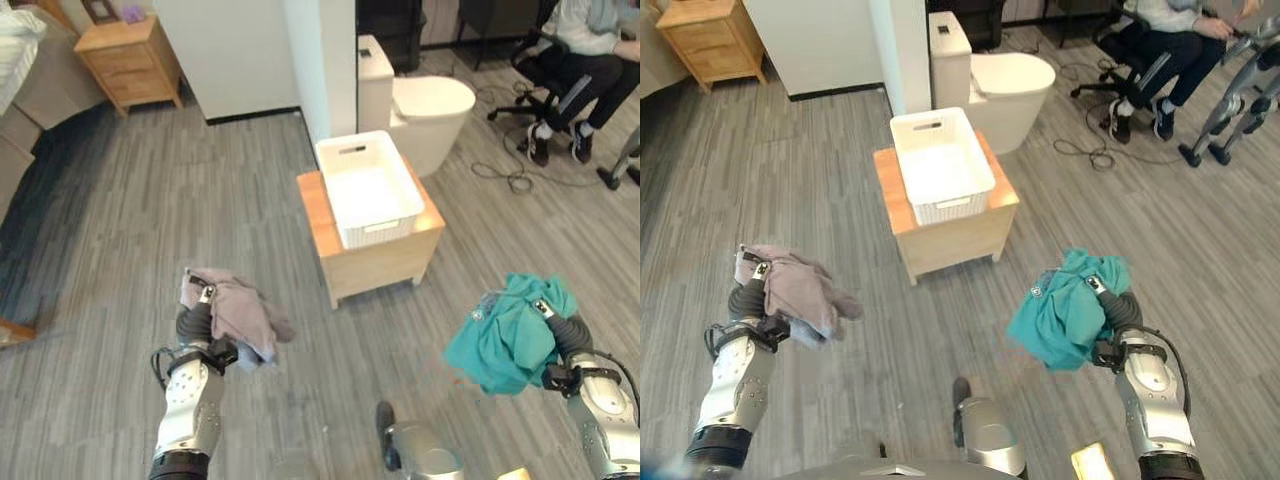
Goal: Pick up bed clothes into laundry basket.
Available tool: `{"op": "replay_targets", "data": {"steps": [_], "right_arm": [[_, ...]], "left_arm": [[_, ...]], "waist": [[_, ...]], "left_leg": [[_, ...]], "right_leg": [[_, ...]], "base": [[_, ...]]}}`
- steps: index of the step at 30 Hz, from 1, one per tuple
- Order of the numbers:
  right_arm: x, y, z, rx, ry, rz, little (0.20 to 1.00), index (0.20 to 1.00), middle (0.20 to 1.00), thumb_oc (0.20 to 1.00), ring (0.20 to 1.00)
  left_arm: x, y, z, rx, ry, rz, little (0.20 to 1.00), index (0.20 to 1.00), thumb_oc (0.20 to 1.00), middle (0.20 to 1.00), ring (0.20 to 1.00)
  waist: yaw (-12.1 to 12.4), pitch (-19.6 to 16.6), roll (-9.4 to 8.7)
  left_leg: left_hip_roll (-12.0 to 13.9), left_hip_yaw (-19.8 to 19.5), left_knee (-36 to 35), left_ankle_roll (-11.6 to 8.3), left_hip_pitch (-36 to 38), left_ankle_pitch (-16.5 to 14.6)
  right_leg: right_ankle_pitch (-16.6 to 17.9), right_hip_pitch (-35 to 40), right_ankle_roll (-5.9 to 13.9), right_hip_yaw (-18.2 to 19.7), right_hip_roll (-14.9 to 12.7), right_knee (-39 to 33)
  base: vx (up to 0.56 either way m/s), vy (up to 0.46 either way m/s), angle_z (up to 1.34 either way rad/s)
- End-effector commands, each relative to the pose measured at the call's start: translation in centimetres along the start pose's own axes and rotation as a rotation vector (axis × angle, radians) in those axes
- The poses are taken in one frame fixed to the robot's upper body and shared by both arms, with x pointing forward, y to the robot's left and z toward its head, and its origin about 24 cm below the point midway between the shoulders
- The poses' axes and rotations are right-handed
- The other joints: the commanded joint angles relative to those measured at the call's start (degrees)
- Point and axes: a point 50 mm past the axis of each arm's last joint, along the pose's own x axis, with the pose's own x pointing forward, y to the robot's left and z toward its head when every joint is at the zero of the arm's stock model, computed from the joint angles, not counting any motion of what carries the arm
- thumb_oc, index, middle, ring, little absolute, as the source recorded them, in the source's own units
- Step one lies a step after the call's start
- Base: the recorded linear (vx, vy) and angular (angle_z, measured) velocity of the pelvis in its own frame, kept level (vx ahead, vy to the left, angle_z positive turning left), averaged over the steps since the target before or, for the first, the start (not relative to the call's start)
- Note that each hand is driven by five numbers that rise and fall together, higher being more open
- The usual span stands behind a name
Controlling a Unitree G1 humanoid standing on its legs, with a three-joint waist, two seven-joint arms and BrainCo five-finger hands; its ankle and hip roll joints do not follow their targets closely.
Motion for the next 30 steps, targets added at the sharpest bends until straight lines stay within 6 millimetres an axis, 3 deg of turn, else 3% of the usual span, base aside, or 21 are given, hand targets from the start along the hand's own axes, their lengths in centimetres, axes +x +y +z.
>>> {"op": "replay_targets", "data": {"steps": [1,2,4,6,8,10,13,15,19,21,22,23,25,26,27,30], "right_arm": [[0.8,0.1,4.4,-0.004,-0.207,0.024,0.2,0.2,0.2,0.2,0.2],[0.6,-0.2,4.5,-0.008,-0.212,0.014,0.2,0.2,0.2,0.2,0.2],[0.4,-0.5,4.5,-0.025,-0.211,0.01,0.2,0.2,0.2,0.2,0.2],[0.2,-0.5,4.3,-0.058,-0.199,0.023,0.2,0.2,0.2,0.2,0.2],[0.3,-0.4,4.2,-0.075,-0.196,0.031,0.2,0.2,0.2,0.2,0.2],[0.3,-0.3,4.4,-0.084,-0.203,0.041,0.2,0.2,0.2,0.2,0.2],[0.4,0.1,4.4,-0.08,-0.207,0.043,0.2,0.2,0.2,0.2,0.2],[0.6,0.4,4.3,-0.072,-0.21,0.04,0.2,0.2,0.2,0.2,0.2],[1.2,2.3,4.2,-0.086,-0.208,0.108,0.2,0.2,0.2,0.2,0.2],[1.2,2.5,4.0,-0.094,-0.198,0.12,0.2,0.2,0.2,0.2,0.2],[1.4,2.5,3.8,-0.113,-0.181,0.115,0.2,0.2,0.2,0.2,0.2],[1.6,2.3,3.8,-0.122,-0.176,0.107,0.2,0.2,0.2,0.2,0.2],[2.0,2.2,4.2,-0.154,-0.186,0.104,0.2,0.2,0.2,0.2,0.2],[2.1,2.2,4.2,-0.154,-0.187,0.104,0.2,0.2,0.2,0.2,0.2],[2.2,1.5,4.4,-0.227,-0.17,0.095,0.2,0.2,0.2,0.2,0.2],[3.8,1.8,5.7,-0.214,-0.202,0.083,0.2,0.2,0.2,0.2,0.2]], "left_arm": [[0.9,-0.5,4.0,0.0,-0.165,-0.084,0.2,0.2,0.2,0.2,0.2],[1.0,-0.8,3.7,-0.011,-0.151,-0.094,0.2,0.2,0.2,0.2,0.2],[1.1,-0.9,3.4,-0.004,-0.142,-0.098,0.2,0.2,0.2,0.2,0.2],[1.0,-0.7,3.3,0.01,-0.143,-0.089,0.2,0.2,0.2,0.2,0.2],[0.8,-0.7,3.2,0.018,-0.141,-0.09,0.2,0.2,0.2,0.2,0.2],[0.8,-0.6,3.1,0.029,-0.142,-0.091,0.2,0.2,0.2,0.2,0.2],[0.6,-0.7,3.0,0.042,-0.135,-0.1,0.2,0.2,0.2,0.2,0.2],[0.8,-0.6,3.4,0.06,-0.149,-0.093,0.2,0.2,0.2,0.2,0.2],[1.3,0.0,5.2,0.123,-0.21,-0.076,0.2,0.2,0.2,0.2,0.2],[1.4,-0.1,5.6,0.137,-0.223,-0.086,0.2,0.2,0.2,0.2,0.2],[1.4,0.1,5.9,0.16,-0.23,-0.094,0.2,0.2,0.2,0.2,0.2],[1.4,0.1,6.0,0.16,-0.232,-0.102,0.2,0.2,0.2,0.2,0.2],[1.6,-0.1,6.3,0.156,-0.24,-0.11,0.2,0.2,0.2,0.2,0.2],[1.6,-0.1,6.3,0.155,-0.24,-0.11,0.2,0.2,0.2,0.2,0.2],[1.6,-0.2,6.4,0.186,-0.24,-0.126,0.2,0.2,0.2,0.2,0.2],[1.6,-0.2,5.7,0.14,-0.218,-0.118,0.2,0.2,0.2,0.2,0.2]], "waist": [[-0.91,-1.26,-1.97],[-1.01,-1.44,-1.47],[-0.9,-2.05,-1.21],[0.45,-2.25,-0.24],[0.47,-2.81,0.32],[0.53,-3.02,0.5],[-0.21,-5.0,1.27],[-0.27,-6.01,1.31],[-0.35,-3.87,1.75],[-0.47,-3.39,1.84],[-0.43,-3.48,2.43],[-0.39,-3.61,2.71],[-0.56,-3.65,2.33],[-0.95,-3.51,2.46],[-0.42,-3.75,1.79],[1.79,-5.1,0.77]], "left_leg": [[1.52,8.21,-6.51,0.16,2.93,-0.41],[2.35,10.25,-12.4,-0.52,1.39,-0.21],[1.39,12.01,-21.84,-1.27,1.06,1.28],[-3.14,10.93,-33.23,-0.73,0.36,1.67],[-4.99,12.68,-38.34,-0.87,2.01,3.56],[-5.33,13.7,-39.37,-0.61,3.61,3.08],[-6.62,13.72,-46.25,0.97,9.64,1.85],[-7.21,13.99,-48.22,2.08,11.89,0.53],[-6.85,14.86,-49.04,4.04,15.23,-1.15],[-6.99,13.73,-49.22,4.17,15.74,-1.47],[-6.98,11.76,-50.12,3.79,17.55,-2.46],[-6.82,10.83,-50.16,3.49,17.88,-2.8],[-7.36,8.05,-50.19,2.83,18.66,-3.84],[-7.3,7.62,-50.1,2.89,18.77,-4.05],[-7.7,4.97,-50.49,2.51,19.32,-4.63],[-8.17,2.25,-50.6,2.54,18.92,-4.74]], "right_leg": [[3.65,6.67,3.27,3.74,-1.38,-10.68],[2.71,8.06,3.6,3.41,-1.78,-10.9],[1.69,8.78,4.47,3.94,-2.66,-11.12],[0.46,11.34,5.03,5.23,-1.82,-11.71],[0.11,13.07,4.95,6.02,-0.59,-12.54],[-0.01,13.34,5.03,6.3,-0.51,-12.23],[-0.98,13.59,6.12,6.51,-0.68,-11.94],[-1.06,13.25,7.27,6.45,-1.33,-10.32],[3.07,4.57,11.65,7.7,-0.68,7.0],[3.19,3.24,11.88,9.3,-0.01,9.26],[2.22,0.29,10.42,10.99,-1.11,5.83],[2.28,-0.23,10.18,11.17,-2.03,3.5],[3.89,-1.95,10.41,12.88,-3.2,-4.54],[4.01,-1.26,10.46,12.42,-3.32,-5.29],[4.37,-0.75,11.17,14.25,-3.32,-7.76],[5.36,2.78,10.68,11.44,-4.18,-11.55]], "base": [[0.47,-0.082,-0.17],[0.43,-0.012,0.12],[0.43,0.084,0.39],[0.45,0.11,0.09],[0.34,0.063,-0.3],[0.23,0.076,-0.46],[0.25,0.163,-0.37],[0.2,0.132,-0.25],[0.05,0.106,-0.14],[0.11,0.033,0.03],[0.27,-0.018,0.23],[0.33,-0.068,0.44],[0.23,-0.079,0.43],[0.19,-0.052,0.52],[0.14,-0.093,0.88],[0.14,-0.161,1.1]]}}
